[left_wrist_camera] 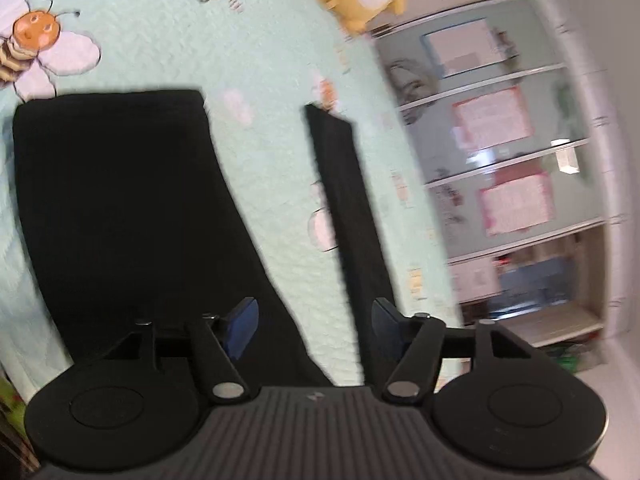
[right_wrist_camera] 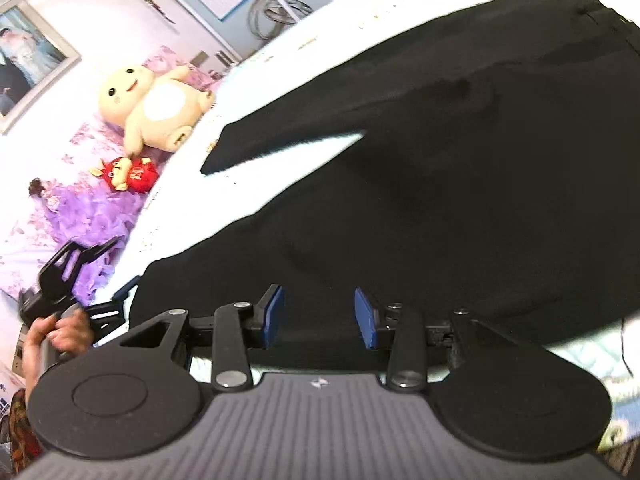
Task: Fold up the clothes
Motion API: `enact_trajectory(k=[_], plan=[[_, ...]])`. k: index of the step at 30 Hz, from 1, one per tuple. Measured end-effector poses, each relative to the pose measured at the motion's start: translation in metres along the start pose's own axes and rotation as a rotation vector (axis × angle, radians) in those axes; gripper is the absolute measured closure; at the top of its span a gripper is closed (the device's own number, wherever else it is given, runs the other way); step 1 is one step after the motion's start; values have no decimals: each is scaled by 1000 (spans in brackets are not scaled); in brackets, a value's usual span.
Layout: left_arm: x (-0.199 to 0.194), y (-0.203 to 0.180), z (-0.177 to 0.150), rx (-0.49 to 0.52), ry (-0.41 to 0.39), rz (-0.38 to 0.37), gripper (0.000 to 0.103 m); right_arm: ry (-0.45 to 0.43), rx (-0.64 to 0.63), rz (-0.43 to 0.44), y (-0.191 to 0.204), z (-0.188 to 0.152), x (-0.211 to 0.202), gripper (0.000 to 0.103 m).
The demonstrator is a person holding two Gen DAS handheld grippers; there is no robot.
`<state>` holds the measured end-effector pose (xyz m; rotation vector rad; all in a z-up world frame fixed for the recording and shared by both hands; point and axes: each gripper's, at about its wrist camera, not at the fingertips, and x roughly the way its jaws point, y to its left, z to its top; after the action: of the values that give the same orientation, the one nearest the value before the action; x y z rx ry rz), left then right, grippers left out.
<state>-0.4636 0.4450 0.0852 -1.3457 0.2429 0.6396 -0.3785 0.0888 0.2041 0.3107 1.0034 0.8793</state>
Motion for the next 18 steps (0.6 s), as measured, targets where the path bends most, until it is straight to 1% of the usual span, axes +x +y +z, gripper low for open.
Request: enact_trajectory(k=[2, 4, 6, 7, 8, 9, 10, 11, 12, 13, 14, 16, 18], plan=[[20, 4, -5, -10, 20, 28, 38, -2, -13, 8, 4, 5, 9, 62], [36, 15, -9, 12, -20, 77, 40, -5, -41, 25, 9, 11, 17, 62], [45, 33, -11, 65, -80, 138, 48, -6, -66, 50, 13, 14, 26, 62], [48, 45, -11, 76, -91, 163, 69, -1, -66, 74, 11, 15, 32, 62], [49, 57, -12, 76, -104, 184, 98, 4, -67, 99, 10, 15, 38, 62], [46, 69, -13, 52, -116, 181, 98, 22, -62, 116, 8, 14, 47, 62], [43, 75, -12, 28, -116, 160, 98, 67, -53, 107, 3, 9, 60, 62], [40, 73, -11, 12, -109, 163, 98, 128, -47, 76, -6, 2, 73, 62], [38, 72, -9, -3, -103, 167, 98, 168, -46, 50, -14, -5, 83, 75], [36, 68, -8, -10, -98, 164, 98, 156, -54, 47, -20, -10, 84, 81], [34, 60, -8, -1, -95, 151, 90, 138, -55, 66, -25, -12, 80, 82], [36, 40, -10, 37, -80, 104, 88, 152, -6, 105, -33, -5, 76, 82], [48, 14, -16, 111, -33, 38, 85, 133, 28, 123, -38, 6, 70, 80]])
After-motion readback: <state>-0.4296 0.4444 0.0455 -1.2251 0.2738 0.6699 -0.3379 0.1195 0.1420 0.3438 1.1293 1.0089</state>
